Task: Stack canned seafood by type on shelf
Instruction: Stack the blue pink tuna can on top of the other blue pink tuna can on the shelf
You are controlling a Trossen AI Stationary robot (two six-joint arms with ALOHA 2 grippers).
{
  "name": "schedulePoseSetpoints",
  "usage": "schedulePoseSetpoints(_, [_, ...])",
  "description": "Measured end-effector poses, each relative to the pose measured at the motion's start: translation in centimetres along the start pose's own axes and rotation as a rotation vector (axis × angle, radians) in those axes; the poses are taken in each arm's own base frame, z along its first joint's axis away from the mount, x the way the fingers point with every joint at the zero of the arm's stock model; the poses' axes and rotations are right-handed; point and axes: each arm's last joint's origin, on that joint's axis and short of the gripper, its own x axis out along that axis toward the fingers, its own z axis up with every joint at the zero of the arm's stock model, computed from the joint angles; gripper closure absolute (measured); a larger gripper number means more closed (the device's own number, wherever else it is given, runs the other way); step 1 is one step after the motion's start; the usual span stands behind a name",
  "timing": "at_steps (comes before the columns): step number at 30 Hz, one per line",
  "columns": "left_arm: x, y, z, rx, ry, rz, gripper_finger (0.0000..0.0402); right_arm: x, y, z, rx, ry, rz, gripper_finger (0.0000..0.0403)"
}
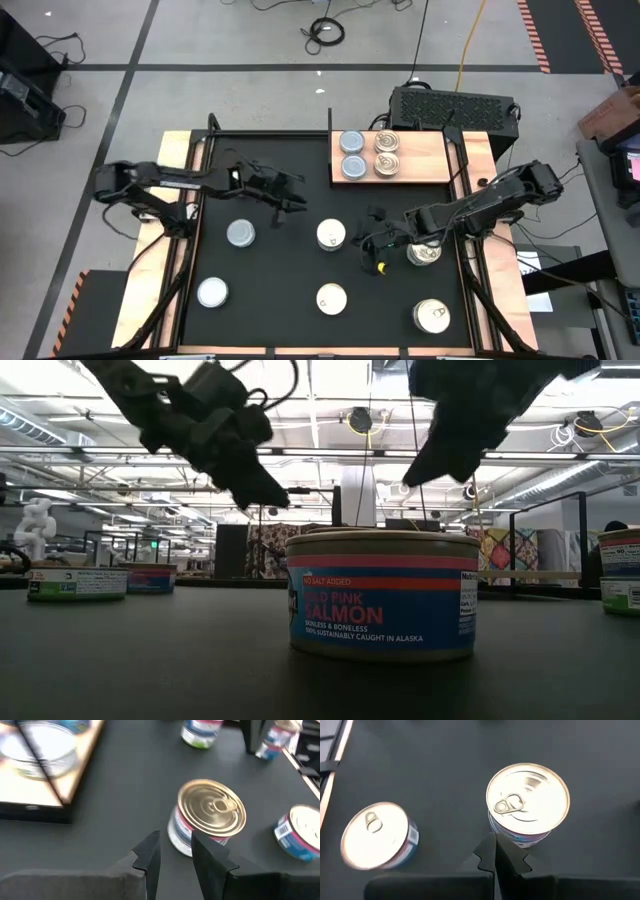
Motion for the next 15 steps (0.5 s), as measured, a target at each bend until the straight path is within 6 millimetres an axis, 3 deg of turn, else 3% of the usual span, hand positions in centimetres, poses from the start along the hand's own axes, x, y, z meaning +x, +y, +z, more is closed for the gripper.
schedulePoseSetpoints(7, [2.6, -0.5, -1.6, 0.127, 0.043, -0.141, 0.0292, 1.4, -2.3, 0.2, 0.248, 0.031, -0.08, 0.0394])
schedulePoseSetpoints(15, [4.5, -1.5, -2.4, 0.247, 0.032, -0.188, 0.0292, 1.5, -5.1, 1.4, 0.399, 0.037, -0.029, 0.0334])
